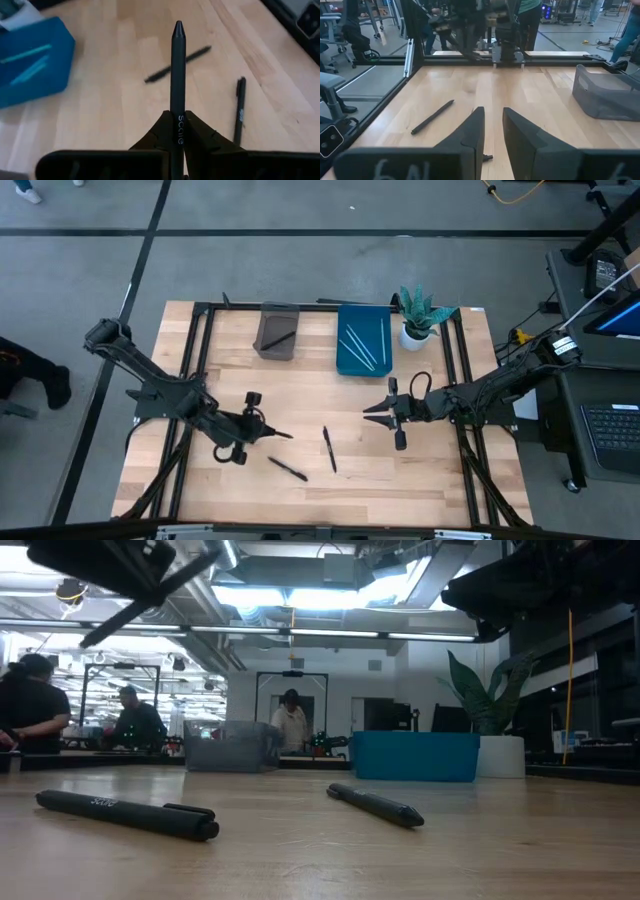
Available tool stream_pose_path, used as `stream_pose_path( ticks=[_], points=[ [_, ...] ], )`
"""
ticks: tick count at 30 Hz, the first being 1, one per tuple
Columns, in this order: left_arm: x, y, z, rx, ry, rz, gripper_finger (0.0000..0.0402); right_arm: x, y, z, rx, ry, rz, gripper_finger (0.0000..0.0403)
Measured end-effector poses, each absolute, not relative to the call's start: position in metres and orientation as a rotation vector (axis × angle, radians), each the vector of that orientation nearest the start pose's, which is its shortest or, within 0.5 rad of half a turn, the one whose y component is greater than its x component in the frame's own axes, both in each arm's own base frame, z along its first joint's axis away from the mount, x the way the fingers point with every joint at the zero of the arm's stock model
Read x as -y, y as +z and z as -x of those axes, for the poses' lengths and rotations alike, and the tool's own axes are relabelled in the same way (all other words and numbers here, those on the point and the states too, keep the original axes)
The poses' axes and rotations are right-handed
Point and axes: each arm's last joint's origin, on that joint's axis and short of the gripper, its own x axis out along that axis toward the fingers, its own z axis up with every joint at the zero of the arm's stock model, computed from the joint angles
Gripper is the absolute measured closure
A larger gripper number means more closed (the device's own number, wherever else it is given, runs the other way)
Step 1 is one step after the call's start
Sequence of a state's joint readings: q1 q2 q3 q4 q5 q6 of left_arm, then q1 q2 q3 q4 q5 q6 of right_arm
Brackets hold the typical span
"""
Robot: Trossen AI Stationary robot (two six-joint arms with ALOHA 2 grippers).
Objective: Sort pens & pencils
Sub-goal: Put the black pen into the black bin
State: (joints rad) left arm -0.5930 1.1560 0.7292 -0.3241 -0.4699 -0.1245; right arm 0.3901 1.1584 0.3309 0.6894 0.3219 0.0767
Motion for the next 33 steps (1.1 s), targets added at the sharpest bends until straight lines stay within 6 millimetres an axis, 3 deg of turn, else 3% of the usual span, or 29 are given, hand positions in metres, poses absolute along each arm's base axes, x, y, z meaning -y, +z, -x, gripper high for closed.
stream_pose_path(
  ticks=[11,16,21,25,33],
  points=[
    [0.091,0.237,-0.162,-0.426,-0.070,-0.235,0.0385,-0.075,0.191,-0.205,-0.145,0.063,-0.020,0.0331],
    [0.080,0.242,-0.145,-0.300,-0.156,-0.234,0.0385,-0.075,0.191,-0.205,-0.146,0.063,-0.017,0.0331],
    [0.062,0.231,-0.132,-0.233,-0.165,-0.194,0.0385,-0.075,0.191,-0.205,-0.143,0.065,0.009,0.0331],
    [0.050,0.217,-0.127,-0.186,-0.161,-0.154,0.0385,-0.074,0.191,-0.206,-0.141,0.063,0.009,0.0331],
    [0.030,0.208,-0.127,-0.156,-0.091,-0.118,0.0385,-0.074,0.192,-0.206,-0.136,0.063,0.010,0.0331]
  ],
)
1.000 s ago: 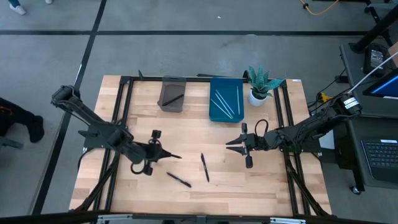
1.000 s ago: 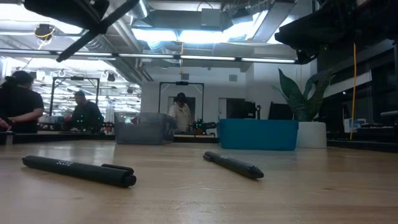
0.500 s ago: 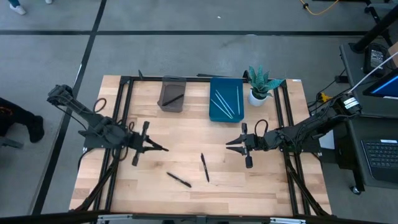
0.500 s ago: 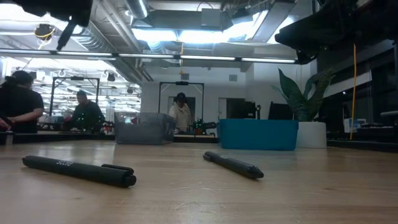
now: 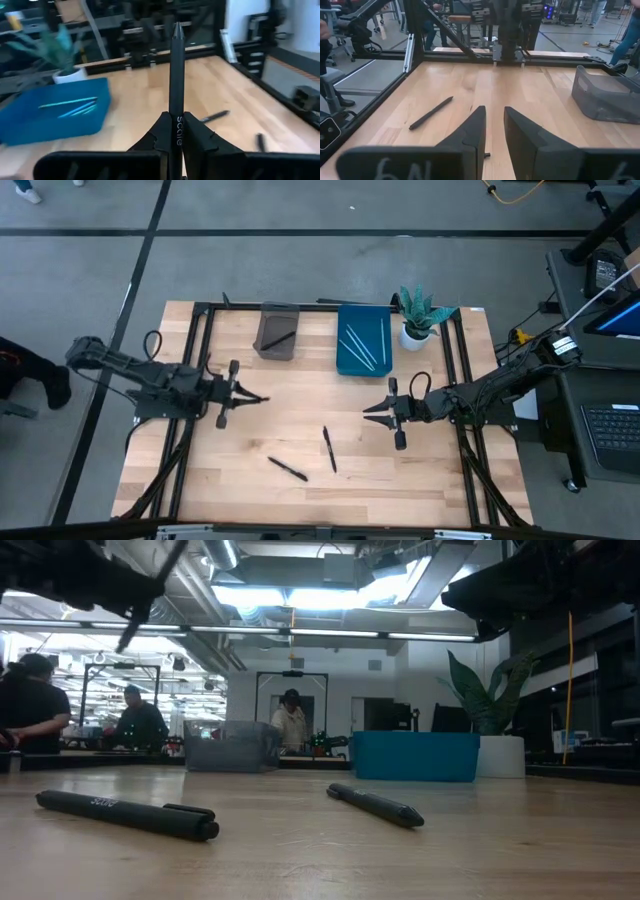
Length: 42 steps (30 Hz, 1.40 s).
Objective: Sort pens & pencils
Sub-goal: Put the black pen into the black bin
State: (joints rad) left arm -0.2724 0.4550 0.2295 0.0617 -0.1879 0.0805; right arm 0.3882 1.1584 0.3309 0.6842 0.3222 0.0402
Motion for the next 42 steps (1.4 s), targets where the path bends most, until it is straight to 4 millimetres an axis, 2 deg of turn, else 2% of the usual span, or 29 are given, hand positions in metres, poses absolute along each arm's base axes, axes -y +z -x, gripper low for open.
stream_pose_path(
  ticks=[15,21,27,33,42],
  points=[
    [-0.014,0.207,-0.136,-0.160,0.330,-0.053,0.0385,-0.071,0.192,-0.206,-0.131,-0.032,0.068,0.0331],
    [-0.029,0.200,-0.142,-0.211,0.486,-0.036,0.0385,-0.069,0.192,-0.206,-0.131,-0.116,0.095,0.0331],
    [-0.039,0.199,-0.156,-0.176,0.534,-0.069,0.0385,-0.068,0.193,-0.206,-0.129,-0.115,0.133,0.0331],
    [-0.050,0.191,-0.165,-0.207,0.583,-0.070,0.0385,-0.062,0.193,-0.208,-0.132,-0.143,0.146,0.0331],
    [-0.069,0.189,-0.169,-0.175,0.669,-0.062,0.0385,-0.048,0.192,-0.211,-0.146,-0.207,0.166,0.0331]
  ],
)
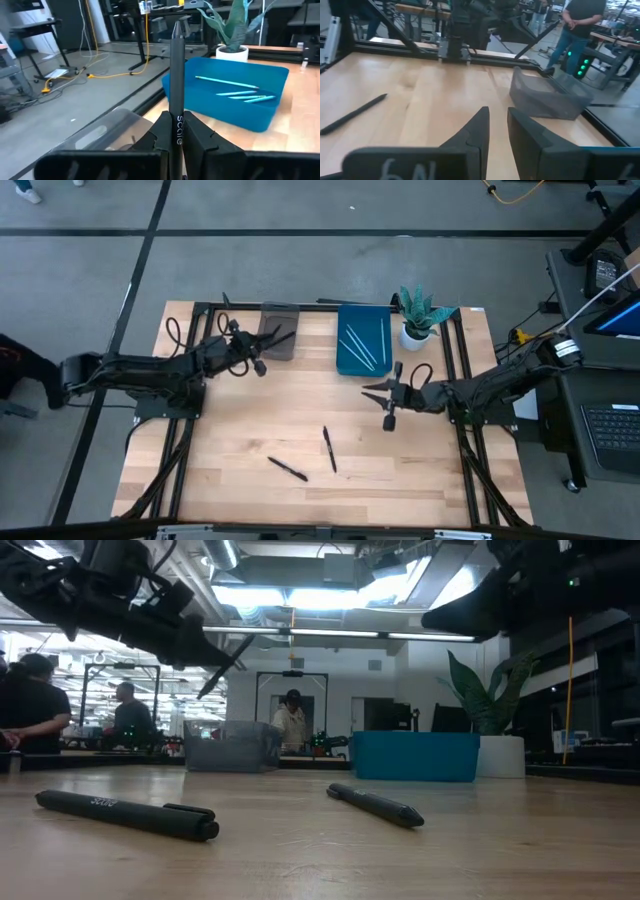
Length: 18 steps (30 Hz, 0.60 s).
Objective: Sort pens & pencils
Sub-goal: Put the black pen into the black bin
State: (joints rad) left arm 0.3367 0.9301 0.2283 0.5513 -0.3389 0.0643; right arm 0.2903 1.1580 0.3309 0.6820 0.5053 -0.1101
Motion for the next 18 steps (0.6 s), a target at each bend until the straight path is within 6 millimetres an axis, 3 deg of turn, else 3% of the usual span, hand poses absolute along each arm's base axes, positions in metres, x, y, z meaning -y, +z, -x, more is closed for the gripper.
stream_pose_path(
  ticks=[11,18],
  points=[
    [-0.096,0.194,-0.172,-0.199,0.636,-0.023,0.0385,-0.025,0.193,-0.214,-0.154,-0.311,0.174,0.0331],
    [-0.122,0.202,-0.182,-0.378,0.666,0.024,0.0385,-0.013,0.197,-0.215,-0.143,-0.250,0.189,0.0331]
  ],
)
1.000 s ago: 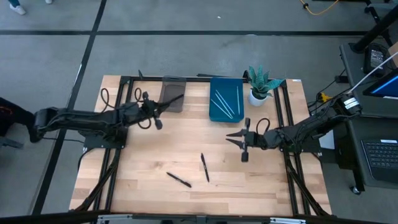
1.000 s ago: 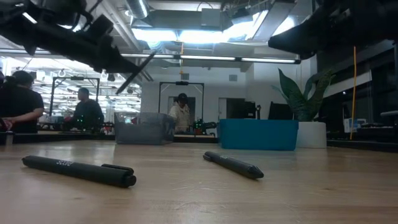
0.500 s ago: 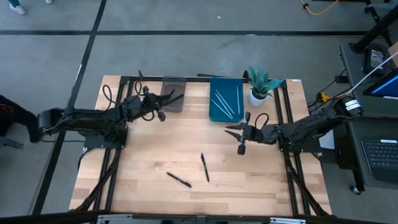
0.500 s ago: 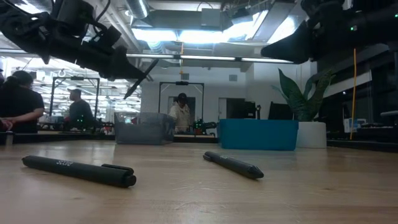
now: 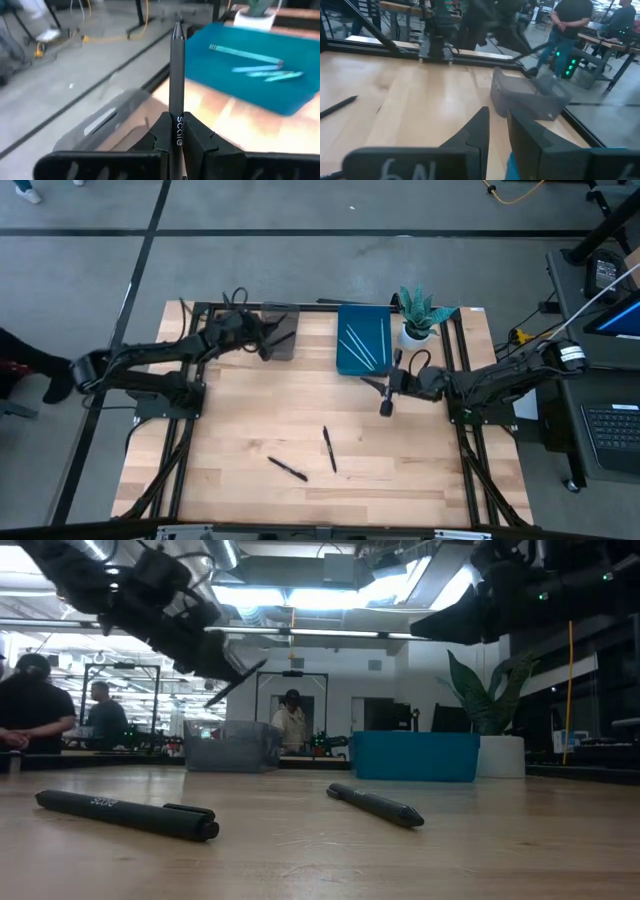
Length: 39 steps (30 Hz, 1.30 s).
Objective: Sort pens & pencils
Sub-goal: Put the black pen into the black bin
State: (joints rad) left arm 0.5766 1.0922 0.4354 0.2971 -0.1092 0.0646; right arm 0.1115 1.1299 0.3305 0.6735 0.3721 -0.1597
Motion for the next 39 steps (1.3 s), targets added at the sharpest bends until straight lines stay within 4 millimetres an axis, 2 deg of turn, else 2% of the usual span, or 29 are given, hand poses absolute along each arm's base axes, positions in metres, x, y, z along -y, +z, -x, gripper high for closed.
stream_pose_path(
  ticks=[7,12,22,33,39],
  points=[
    [-0.142,0.201,-0.187,-0.456,0.651,0.068,0.0385,-0.008,0.194,-0.215,-0.173,-0.244,0.189,0.0331],
    [-0.152,0.198,-0.187,-0.608,0.669,0.135,0.0385,-0.007,0.192,-0.215,-0.187,-0.247,0.184,0.0331],
    [-0.168,0.209,-0.198,-0.748,0.643,0.203,0.0385,-0.007,0.193,-0.215,-0.186,-0.246,0.195,0.0331],
    [-0.187,0.195,-0.219,-0.810,0.628,0.259,0.0385,-0.007,0.192,-0.215,-0.192,-0.246,0.197,0.0331],
    [-0.193,0.183,-0.220,-0.852,0.637,0.296,0.0386,-0.007,0.191,-0.215,-0.200,-0.245,0.198,0.0331]
  ],
)
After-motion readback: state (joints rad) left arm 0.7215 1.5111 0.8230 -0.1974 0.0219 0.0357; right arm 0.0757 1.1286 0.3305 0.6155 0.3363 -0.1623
